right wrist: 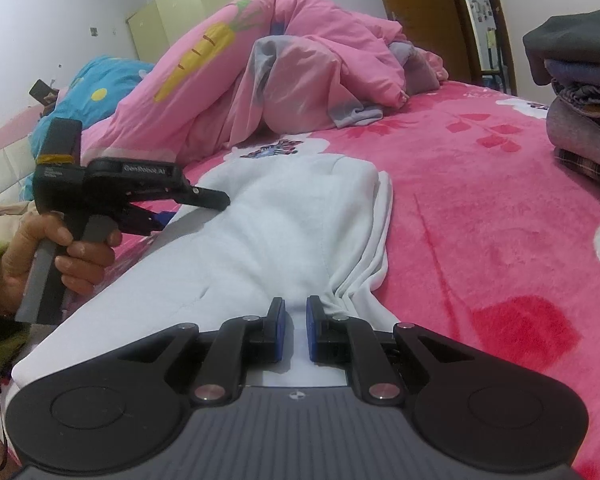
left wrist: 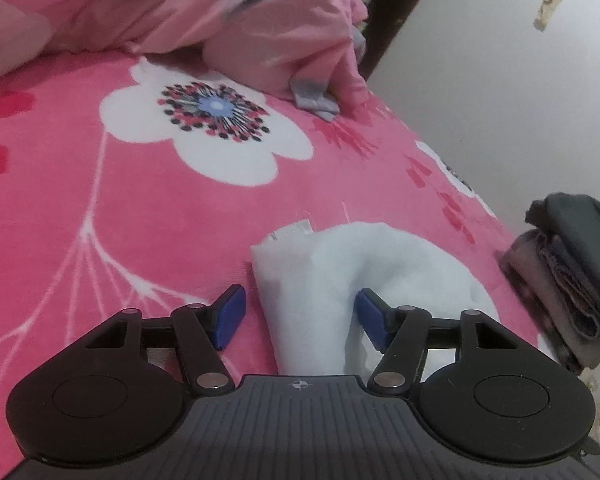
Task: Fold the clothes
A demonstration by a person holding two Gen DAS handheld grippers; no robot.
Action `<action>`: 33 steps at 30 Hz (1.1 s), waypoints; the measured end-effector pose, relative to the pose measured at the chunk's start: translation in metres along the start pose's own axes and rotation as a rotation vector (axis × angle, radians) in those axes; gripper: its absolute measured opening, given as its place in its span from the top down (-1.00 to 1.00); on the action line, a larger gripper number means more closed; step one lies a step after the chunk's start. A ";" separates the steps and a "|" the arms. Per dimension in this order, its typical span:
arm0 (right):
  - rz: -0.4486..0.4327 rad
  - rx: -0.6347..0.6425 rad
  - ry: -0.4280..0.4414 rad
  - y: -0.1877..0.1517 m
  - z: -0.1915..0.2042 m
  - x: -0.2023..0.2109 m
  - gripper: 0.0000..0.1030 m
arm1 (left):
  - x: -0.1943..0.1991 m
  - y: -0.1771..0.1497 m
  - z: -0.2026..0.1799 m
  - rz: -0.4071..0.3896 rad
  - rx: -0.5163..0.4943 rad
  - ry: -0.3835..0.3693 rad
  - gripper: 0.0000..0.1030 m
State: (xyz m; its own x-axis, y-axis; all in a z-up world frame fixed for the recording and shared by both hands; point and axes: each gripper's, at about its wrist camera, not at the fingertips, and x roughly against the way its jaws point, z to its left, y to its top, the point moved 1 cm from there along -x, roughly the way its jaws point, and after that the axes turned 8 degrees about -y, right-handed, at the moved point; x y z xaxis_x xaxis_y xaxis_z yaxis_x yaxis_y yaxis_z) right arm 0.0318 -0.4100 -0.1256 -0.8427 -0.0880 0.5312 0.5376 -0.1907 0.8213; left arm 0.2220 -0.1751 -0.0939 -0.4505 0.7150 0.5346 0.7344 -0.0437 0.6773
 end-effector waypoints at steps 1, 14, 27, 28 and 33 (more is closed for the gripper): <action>-0.001 -0.001 0.001 0.000 0.000 0.000 0.79 | 0.005 0.002 -0.001 -0.005 0.001 0.016 -0.21; -0.014 -0.009 -0.002 -0.002 0.000 0.002 0.79 | 0.106 -0.042 -0.070 -0.017 -0.184 0.140 -0.24; -0.018 0.008 -0.016 -0.002 0.003 0.003 0.79 | 0.096 -0.119 -0.095 0.021 -0.281 0.320 -0.24; -0.019 0.011 -0.018 -0.002 0.003 0.003 0.79 | 0.095 -0.118 -0.094 0.027 -0.275 0.324 -0.24; -0.026 0.014 -0.028 -0.004 0.005 0.003 0.79 | 0.092 -0.120 -0.093 0.044 -0.251 0.333 -0.27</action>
State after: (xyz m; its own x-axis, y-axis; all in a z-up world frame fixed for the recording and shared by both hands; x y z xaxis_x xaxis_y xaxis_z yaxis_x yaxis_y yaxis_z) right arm 0.0270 -0.4052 -0.1258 -0.8554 -0.0562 0.5149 0.5160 -0.1787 0.8377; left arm 0.0454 -0.1691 -0.0788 -0.5915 0.4458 0.6718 0.6286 -0.2668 0.7305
